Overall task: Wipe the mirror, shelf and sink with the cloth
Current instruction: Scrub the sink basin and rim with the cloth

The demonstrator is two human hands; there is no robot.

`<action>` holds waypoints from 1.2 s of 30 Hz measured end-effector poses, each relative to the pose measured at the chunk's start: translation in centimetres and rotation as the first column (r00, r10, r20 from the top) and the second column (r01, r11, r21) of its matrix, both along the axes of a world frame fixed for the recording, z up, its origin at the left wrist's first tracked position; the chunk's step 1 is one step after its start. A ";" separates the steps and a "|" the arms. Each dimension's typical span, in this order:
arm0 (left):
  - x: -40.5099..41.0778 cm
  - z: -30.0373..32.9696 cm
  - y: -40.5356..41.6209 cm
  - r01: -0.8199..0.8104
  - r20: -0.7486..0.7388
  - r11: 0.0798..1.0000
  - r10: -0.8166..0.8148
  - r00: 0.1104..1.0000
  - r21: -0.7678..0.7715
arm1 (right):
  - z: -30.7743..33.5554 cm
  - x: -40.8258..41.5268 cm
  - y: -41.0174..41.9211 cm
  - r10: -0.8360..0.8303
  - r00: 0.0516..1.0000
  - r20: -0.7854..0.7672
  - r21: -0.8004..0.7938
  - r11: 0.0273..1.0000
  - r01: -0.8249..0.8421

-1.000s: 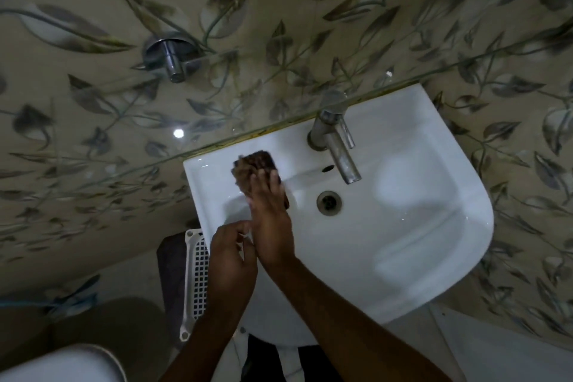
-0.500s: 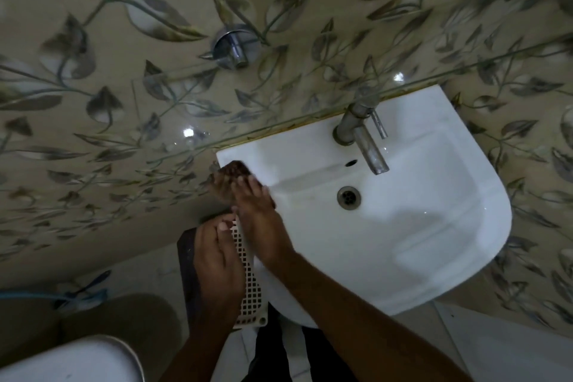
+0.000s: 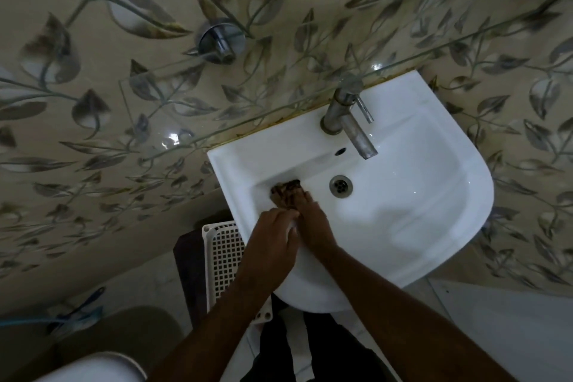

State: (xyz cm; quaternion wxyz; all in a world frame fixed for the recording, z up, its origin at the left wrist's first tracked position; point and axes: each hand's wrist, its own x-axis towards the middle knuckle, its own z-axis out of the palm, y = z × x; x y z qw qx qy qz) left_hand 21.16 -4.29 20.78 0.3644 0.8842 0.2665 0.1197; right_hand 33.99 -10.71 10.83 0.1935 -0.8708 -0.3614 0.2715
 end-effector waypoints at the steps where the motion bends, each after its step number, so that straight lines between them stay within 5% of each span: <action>1: 0.5 -0.4 -0.1 0.014 -0.038 1.000 -0.015 0.999 -0.005 | -0.4 0.9 0.0 -0.048 0.999 -0.005 -0.019 0.999 0.048; 4: 1.1 -0.9 0.2 0.032 -0.091 0.999 -0.032 0.995 -0.004 | 0.6 0.7 1.0 -0.118 0.993 0.005 -0.022 0.993 0.118; 9: 0.9 -1.2 1.0 -0.061 -0.036 0.998 0.060 0.998 -0.015 | 4.1 -4.1 0.0 0.051 0.985 -0.166 0.132 0.991 -0.029; 11: 0.7 -1.3 1.1 -0.087 -0.044 0.996 0.085 0.995 -0.025 | 3.6 -4.1 -0.9 0.141 0.985 -0.100 0.210 0.971 -0.117; 14: 0.5 -1.6 1.1 -0.053 -0.049 0.998 0.052 0.997 -0.028 | -0.7 1.0 -1.8 0.151 0.988 0.007 0.047 0.987 -0.152; 16: 0.5 -1.7 1.0 -0.038 -0.049 0.999 0.037 0.998 -0.014 | -3.0 4.9 -2.5 0.052 0.987 0.154 -0.125 0.992 -0.033; 19: 0.8 -1.7 1.0 -0.048 -0.062 0.999 0.047 0.997 -0.006 | -2.0 6.2 -2.0 0.005 0.990 0.140 -0.195 0.980 0.022; 24: 1.7 -1.9 1.2 -0.027 -0.057 1.000 0.026 0.998 -0.006 | 2.8 -0.2 -2.5 0.170 0.970 -0.173 -0.029 0.984 -0.178; 28: 2.5 -2.4 0.9 -0.012 -0.070 1.000 0.011 0.998 -0.013 | 3.7 -2.4 -5.2 0.303 0.930 -0.206 0.212 0.942 -0.260; 32: 3.0 -2.6 0.4 0.041 -0.045 0.999 -0.042 0.998 -0.011 | 0.3 3.1 -7.7 0.399 0.915 -0.056 -0.121 0.907 -0.403; 36: 3.5 -2.4 -0.3 0.039 -0.043 0.999 -0.040 0.998 -0.024 | 0.2 8.6 -9.6 0.279 0.960 -0.026 -0.380 0.886 -0.267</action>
